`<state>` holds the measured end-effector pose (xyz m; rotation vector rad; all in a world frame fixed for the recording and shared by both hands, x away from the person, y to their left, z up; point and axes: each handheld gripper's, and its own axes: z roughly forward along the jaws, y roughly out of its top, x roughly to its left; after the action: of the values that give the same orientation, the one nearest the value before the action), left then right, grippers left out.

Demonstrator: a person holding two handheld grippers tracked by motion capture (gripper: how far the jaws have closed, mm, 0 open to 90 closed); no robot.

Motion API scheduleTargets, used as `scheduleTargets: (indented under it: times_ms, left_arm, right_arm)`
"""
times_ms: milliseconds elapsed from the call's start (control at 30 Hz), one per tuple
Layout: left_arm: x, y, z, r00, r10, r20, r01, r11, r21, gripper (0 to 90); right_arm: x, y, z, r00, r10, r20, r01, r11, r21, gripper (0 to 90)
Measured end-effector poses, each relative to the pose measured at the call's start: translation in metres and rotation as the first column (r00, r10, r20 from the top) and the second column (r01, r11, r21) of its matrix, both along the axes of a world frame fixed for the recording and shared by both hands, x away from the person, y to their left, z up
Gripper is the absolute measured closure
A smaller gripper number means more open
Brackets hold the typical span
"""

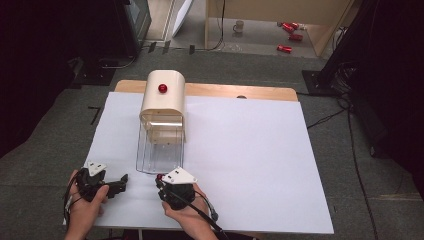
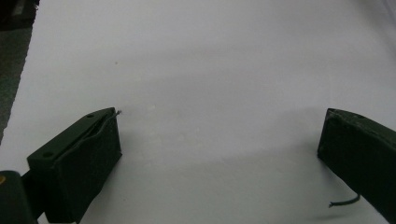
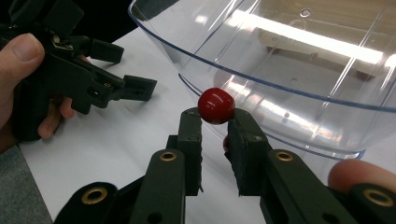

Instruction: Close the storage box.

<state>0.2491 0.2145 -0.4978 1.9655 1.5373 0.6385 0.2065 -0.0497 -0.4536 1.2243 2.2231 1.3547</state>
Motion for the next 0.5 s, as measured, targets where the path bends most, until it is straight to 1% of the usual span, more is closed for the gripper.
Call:
scheduleTargets:
  times_ms: [300, 367, 500]
  left_arm:
    - [0.0, 0.0, 0.0, 1.0, 0.001, 0.002, -0.001, 1.0, -0.002, 0.0]
    - [0.0, 0.0, 0.0, 1.0, 0.0, 0.0, 0.0, 1.0, 0.0, 0.0]
    - [0.0, 0.0, 0.0, 1.0, 0.002, 0.002, -0.002, 1.0, -0.002, 0.0]
  right_arm:
    - [0.002, -0.004, 0.008, 0.9998, -0.01, 0.018, 0.01, 0.9999, 0.011, 77.1]
    - [0.003, -0.007, 0.011, 0.9997, -0.021, 0.017, 0.02, 0.9997, 0.01, 77.1]
    - [0.006, -0.007, 0.016, 0.9995, -0.02, 0.026, 0.02, 0.9998, 0.008, 77.3]
